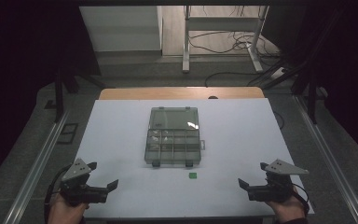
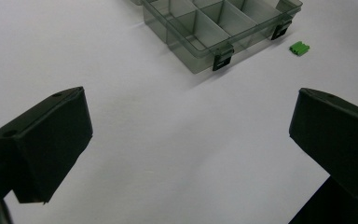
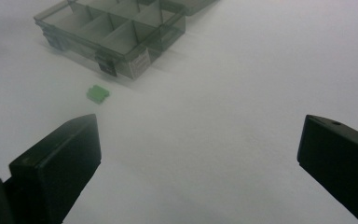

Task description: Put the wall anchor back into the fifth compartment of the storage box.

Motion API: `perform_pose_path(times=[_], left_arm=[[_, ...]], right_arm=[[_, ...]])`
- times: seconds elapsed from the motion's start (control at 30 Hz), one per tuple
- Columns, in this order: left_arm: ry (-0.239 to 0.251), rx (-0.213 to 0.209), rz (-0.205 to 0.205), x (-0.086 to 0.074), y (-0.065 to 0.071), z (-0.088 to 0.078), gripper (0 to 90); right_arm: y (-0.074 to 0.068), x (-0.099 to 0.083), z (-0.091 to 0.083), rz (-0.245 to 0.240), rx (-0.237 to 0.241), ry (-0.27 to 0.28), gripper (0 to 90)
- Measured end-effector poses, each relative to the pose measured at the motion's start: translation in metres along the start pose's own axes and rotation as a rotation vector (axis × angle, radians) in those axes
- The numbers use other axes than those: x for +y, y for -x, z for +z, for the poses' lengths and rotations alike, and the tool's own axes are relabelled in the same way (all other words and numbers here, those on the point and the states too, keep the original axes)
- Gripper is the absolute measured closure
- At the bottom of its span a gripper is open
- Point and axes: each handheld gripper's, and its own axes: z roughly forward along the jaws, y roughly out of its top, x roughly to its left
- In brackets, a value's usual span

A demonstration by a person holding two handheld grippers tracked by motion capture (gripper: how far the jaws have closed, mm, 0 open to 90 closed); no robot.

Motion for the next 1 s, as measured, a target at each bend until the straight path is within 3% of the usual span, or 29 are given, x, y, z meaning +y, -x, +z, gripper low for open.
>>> perform_pose_path(times=[0.2,0.83,1.0], left_arm=[[-0.007,-0.003,-0.007,0.0001,-0.0009,0.0006,1.0],[-0.010,-0.021,-0.030,0.0003,-0.0039,0.0015,1.2],[-0.020,-0.040,-0.057,0.0006,-0.0048,0.0013,1.0]], right_arm=[[0.0002,-0.0003,-0.0014,0.004,-0.008,0.012,0.0],[-0.0018,0.0009,0.0026,-0.016,-0.004,-0.027,0.0],[-0.0020,0.0010,0.0028,-0.018,-0.004,-0.029,0.0]])
